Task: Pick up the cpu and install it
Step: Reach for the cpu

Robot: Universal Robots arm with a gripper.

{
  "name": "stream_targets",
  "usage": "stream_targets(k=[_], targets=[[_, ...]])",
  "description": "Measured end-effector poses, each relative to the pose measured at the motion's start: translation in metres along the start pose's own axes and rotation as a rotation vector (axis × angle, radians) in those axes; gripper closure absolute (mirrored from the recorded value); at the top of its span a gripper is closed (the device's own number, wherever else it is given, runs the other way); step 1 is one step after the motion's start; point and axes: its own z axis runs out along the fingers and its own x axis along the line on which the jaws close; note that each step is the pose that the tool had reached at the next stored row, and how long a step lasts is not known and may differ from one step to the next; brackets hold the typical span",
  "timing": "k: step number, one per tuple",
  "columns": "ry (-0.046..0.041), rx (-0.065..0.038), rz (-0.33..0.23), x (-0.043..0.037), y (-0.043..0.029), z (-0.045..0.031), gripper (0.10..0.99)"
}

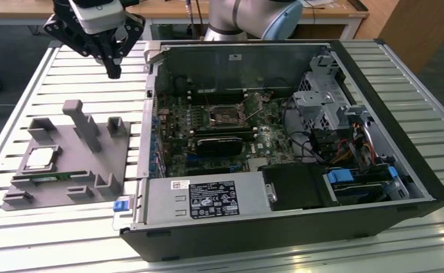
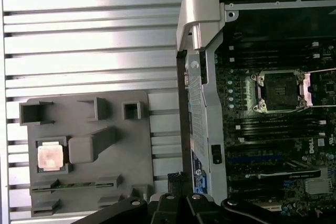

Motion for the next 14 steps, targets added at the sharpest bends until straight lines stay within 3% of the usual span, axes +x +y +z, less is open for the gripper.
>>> stream_targets(k=[14], targets=[[0.0000,0.000,0.000,0.0144,-0.0011,-0.0003,0.980]])
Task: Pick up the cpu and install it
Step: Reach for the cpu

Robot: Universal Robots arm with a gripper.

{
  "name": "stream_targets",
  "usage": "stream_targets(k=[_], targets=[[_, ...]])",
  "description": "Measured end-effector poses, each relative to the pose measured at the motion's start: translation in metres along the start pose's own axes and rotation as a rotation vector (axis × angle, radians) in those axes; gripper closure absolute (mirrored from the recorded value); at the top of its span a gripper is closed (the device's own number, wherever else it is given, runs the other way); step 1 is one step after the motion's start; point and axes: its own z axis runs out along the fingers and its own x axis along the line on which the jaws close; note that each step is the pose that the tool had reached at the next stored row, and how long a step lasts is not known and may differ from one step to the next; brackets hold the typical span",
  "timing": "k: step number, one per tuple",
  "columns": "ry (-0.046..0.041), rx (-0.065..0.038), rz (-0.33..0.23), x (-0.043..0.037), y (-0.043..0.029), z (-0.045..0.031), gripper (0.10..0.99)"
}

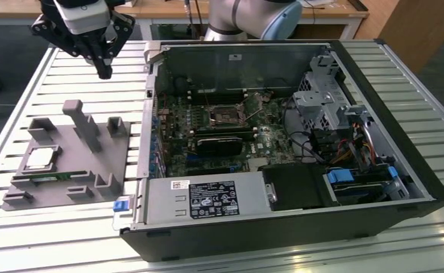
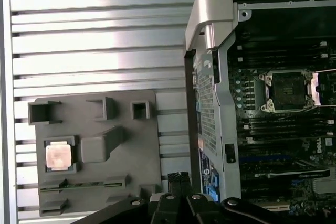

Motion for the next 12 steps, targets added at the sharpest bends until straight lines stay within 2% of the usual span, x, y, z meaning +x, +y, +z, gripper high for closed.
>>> stream_targets(k=[12], targets=[[0.0000,0.000,0.000,0.0141,-0.0010,-0.0003,0.980]])
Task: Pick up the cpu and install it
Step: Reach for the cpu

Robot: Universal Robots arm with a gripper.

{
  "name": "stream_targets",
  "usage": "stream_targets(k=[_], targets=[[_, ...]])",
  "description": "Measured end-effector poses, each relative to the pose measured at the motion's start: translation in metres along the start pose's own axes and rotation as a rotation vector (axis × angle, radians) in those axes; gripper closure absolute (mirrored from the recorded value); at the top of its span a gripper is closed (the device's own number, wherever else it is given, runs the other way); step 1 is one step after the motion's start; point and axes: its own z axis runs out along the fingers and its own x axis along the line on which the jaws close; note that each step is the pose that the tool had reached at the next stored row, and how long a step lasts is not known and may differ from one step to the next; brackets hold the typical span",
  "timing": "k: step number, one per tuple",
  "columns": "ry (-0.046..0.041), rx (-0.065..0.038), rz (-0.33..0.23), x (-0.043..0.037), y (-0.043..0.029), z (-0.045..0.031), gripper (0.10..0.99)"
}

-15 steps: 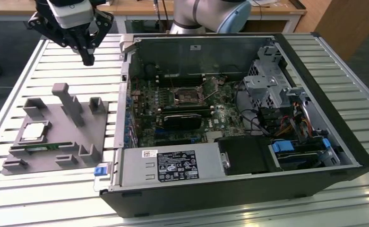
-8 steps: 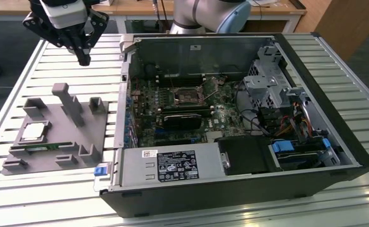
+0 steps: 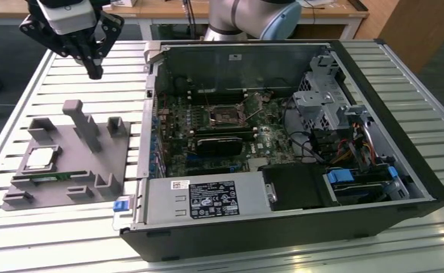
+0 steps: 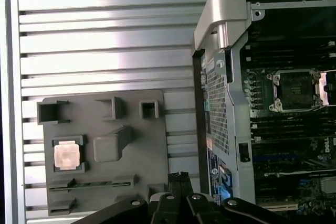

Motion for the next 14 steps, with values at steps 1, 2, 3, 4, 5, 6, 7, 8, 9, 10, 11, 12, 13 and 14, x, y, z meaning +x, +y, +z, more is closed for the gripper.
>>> stream_targets(k=[1,2,3,4,5,6,7,8,9,10,11,12,13,14], targets=[[0.0000,0.000,0.000,0.0009,-0.0001,0.0000,0.980],[0.0000,0.000,0.000,0.0017,-0.0001,0.0000,0.980],[0.0001,0.000,0.000,0.0025,-0.0002,-0.0001,0.980],[0.0000,0.000,0.000,0.0033,-0.0003,-0.0001,0.980],[0.0001,0.000,0.000,0.0041,-0.0003,-0.0001,0.980],[0.0000,0.000,0.000,0.0051,-0.0004,-0.0001,0.980],[0.0001,0.000,0.000,0.0060,-0.0004,-0.0001,0.980],[0.0000,0.000,0.000,0.0068,-0.0005,-0.0002,0.980],[0.0000,0.000,0.000,0.0075,-0.0006,-0.0002,0.980],[0.0000,0.000,0.000,0.0084,-0.0006,-0.0002,0.980],[0.0001,0.000,0.000,0.0096,-0.0007,-0.0002,0.980],[0.0001,0.000,0.000,0.0111,-0.0009,-0.0003,0.980],[0.0000,0.000,0.000,0.0127,-0.0010,-0.0003,0.980],[0.0001,0.000,0.000,0.0147,-0.0011,-0.0004,0.980]])
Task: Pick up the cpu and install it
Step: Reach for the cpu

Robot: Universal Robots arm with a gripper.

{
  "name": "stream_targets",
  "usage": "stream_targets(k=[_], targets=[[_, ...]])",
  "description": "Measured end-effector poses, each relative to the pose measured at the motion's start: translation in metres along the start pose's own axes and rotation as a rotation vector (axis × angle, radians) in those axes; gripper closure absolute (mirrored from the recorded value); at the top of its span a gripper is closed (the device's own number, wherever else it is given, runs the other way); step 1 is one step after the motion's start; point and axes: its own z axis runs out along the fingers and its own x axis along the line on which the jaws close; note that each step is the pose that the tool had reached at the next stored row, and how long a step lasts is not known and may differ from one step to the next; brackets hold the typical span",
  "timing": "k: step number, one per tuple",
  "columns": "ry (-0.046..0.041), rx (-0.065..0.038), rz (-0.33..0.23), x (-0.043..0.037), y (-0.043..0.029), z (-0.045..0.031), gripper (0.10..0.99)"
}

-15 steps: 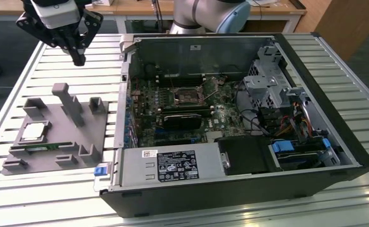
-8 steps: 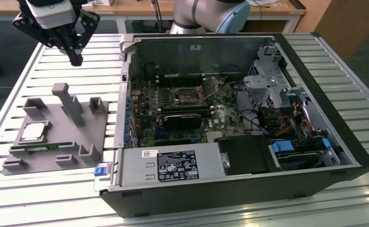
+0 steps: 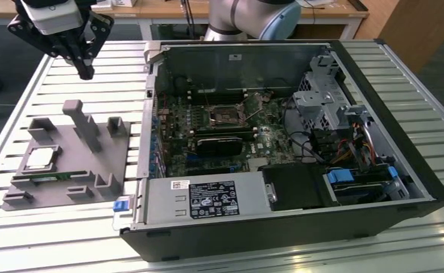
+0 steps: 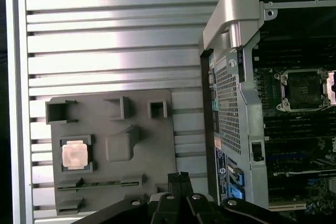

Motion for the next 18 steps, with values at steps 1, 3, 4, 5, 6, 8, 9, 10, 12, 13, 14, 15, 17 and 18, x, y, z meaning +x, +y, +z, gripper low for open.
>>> stream_targets(k=[1,3,4,5,6,8,9,10,12,13,14,15,17,18], targets=[[-0.0001,0.000,0.000,0.0023,-0.0002,0.0000,0.980],[-0.0001,0.000,0.000,0.0081,-0.0006,-0.0002,0.980],[0.0000,0.000,0.000,0.0122,-0.0009,-0.0003,0.980],[0.0001,0.000,0.000,0.0167,-0.0013,-0.0005,0.980],[0.0000,-0.001,0.000,0.0214,-0.0016,-0.0005,0.980],[0.0000,-0.001,0.000,0.0306,-0.0023,-0.0006,0.980],[0.0000,-0.001,0.000,0.0350,-0.0026,-0.0007,0.980],[0.0001,-0.001,0.000,0.0394,-0.0029,-0.0008,0.980],[0.0000,-0.001,0.000,0.0482,-0.0035,-0.0009,0.980],[-0.0001,-0.001,0.000,0.0522,-0.0037,-0.0008,0.980],[0.0001,-0.001,0.000,0.0560,-0.0039,-0.0010,0.980],[0.0001,-0.001,0.000,0.0600,-0.0041,-0.0010,0.980],[0.0000,-0.001,0.000,0.0676,-0.0046,-0.0011,0.980],[0.0000,-0.001,0.000,0.0714,-0.0048,-0.0010,0.980]])
